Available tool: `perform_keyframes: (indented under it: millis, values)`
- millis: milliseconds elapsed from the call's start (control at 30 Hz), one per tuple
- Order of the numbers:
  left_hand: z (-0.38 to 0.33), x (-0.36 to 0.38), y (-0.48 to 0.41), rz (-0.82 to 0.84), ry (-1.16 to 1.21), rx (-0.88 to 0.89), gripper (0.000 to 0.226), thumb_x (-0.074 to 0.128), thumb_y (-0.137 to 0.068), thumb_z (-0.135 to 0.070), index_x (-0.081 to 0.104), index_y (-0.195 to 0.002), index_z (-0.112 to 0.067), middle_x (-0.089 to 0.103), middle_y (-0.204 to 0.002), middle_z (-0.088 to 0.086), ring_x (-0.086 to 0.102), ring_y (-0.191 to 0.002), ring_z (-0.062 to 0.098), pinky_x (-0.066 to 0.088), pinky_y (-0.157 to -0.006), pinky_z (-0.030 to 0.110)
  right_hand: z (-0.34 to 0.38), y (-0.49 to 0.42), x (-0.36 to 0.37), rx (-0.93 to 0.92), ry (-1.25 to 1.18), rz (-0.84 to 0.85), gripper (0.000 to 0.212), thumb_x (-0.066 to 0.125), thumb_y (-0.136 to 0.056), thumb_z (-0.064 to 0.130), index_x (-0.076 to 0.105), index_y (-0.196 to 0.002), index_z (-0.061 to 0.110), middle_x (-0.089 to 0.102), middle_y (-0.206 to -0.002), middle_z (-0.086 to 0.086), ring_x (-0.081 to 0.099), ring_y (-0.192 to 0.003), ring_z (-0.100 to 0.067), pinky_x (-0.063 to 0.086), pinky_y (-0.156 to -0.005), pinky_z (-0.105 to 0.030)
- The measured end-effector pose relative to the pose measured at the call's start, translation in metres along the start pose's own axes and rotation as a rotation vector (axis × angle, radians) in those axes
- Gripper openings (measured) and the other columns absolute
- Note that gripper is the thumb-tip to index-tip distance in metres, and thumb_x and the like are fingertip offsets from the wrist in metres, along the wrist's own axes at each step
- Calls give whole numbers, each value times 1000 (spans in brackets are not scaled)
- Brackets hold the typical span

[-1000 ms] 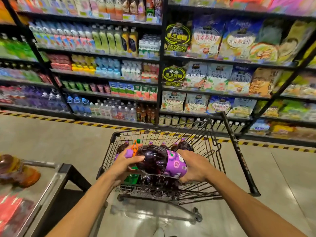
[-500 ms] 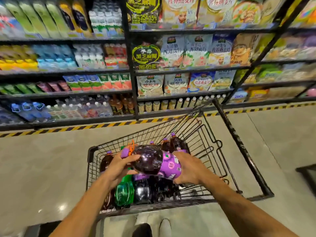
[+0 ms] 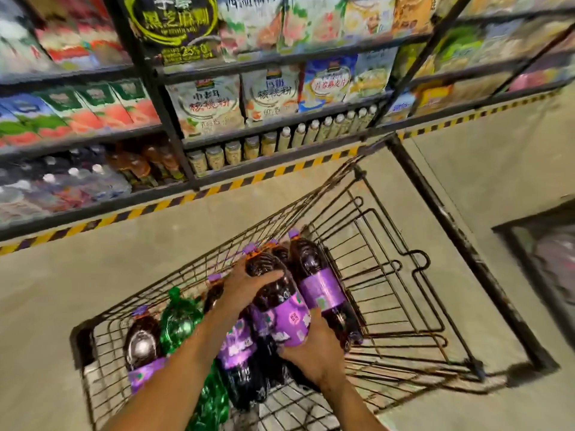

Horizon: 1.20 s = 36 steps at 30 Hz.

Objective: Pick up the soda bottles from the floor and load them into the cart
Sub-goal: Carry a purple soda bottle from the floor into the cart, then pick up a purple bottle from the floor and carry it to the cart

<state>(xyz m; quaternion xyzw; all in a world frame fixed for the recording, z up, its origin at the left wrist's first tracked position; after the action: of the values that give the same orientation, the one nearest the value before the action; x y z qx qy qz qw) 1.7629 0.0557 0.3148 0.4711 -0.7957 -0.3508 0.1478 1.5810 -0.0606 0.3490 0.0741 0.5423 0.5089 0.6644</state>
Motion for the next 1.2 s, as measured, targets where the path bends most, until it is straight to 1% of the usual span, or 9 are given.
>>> perform_keyframes:
  millis: [133, 233, 400, 500, 600, 700, 833, 1000, 1200]
  values:
    - [6, 18, -38, 119, -138, -63, 61, 94, -57, -52, 72, -109, -32, 78, -96, -8, 75, -88, 14, 60, -92, 42, -12, -19, 28, 128, 52, -52, 107, 64, -51, 80, 36, -140, 26, 56, -116, 4, 60, -109, -21, 56, -92, -43]
    - [10, 25, -56, 74, -160, -92, 48, 93, -66, -42, 74, -107, -26, 77, -90, -4, 75, -81, 16, 61, -85, 36, -3, -23, 29, 105, 97, -134, 97, 78, -69, 70, 38, -144, 24, 49, -133, 1, 48, -126, -20, 54, -100, -42]
    - [23, 28, -58, -55, -351, -13, 84, 77, -55, -77, 70, -120, -25, 75, -106, 2, 71, -100, 25, 55, -98, 44, 3, -23, 25, 29, 207, -147, 78, 75, -88, 53, 38, -151, 25, 36, -150, 1, 40, -135, -21, 53, -103, -39]
    - [23, 25, -58, -66, -496, 45, 69, 74, -64, -74, 72, -111, -23, 76, -98, -2, 73, -93, 21, 58, -86, 37, 2, -20, 17, 5, 227, -98, 73, 73, -91, 48, 36, -151, 26, 36, -150, 0, 41, -135, -24, 53, -103, -41]
    - [-16, 31, -21, -92, -726, 116, 53, 81, -79, -47, 67, -120, -17, 70, -111, 5, 69, -93, 23, 53, -75, 31, -9, -5, -10, -5, 270, -42, 68, 73, -94, 37, 37, -151, 27, 39, -152, -3, 40, -140, -28, 49, -110, -47]
    - [-60, 66, 35, -64, -1013, 315, 56, 84, -80, -26, 62, -131, -24, 66, -122, 4, 65, -108, 23, 54, -89, 37, -39, 25, -55, 35, 282, -65, 64, 71, -94, 36, 41, -149, 24, 46, -146, -4, 44, -138, -28, 45, -113, -48]
    - [-106, 141, 105, 182, -1192, 525, 57, 81, -81, -29, 58, -134, -30, 59, -134, 1, 57, -123, 25, 47, -103, 41, -96, 74, -122, 138, 260, -69, 51, 71, -92, 31, 51, -138, 27, 59, -137, -6, 58, -125, -30, 54, -98, -44]
    - [-139, 248, 198, 655, -1263, 568, 44, 86, -78, -34, 62, -115, -36, 63, -117, -5, 61, -101, 15, 49, -87, 26, -175, 155, -218, 206, 179, -158, 48, 73, -94, 33, 57, -138, 26, 64, -135, -6, 62, -124, -29, 51, -96, -37]
    - [-140, 387, 344, 821, -1434, 901, 67, 85, -78, -42, 52, -135, -34, 56, -120, -9, 55, -114, 16, 49, -100, 38, -294, 276, -286, 347, 82, -297, 59, 78, -90, 33, 52, -142, 28, 59, -140, 0, 61, -121, -25, 44, -83, -33]
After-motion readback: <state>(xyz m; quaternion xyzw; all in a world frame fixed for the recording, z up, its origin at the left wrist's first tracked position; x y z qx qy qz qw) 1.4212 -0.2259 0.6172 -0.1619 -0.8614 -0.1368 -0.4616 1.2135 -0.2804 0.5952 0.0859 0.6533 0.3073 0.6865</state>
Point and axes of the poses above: each hand's wrist, its own y-axis away from the middle knuckle, its own x-axis out of the palm, z = x × y, the point moved 4 cm from there along -y, towards the middle knuckle
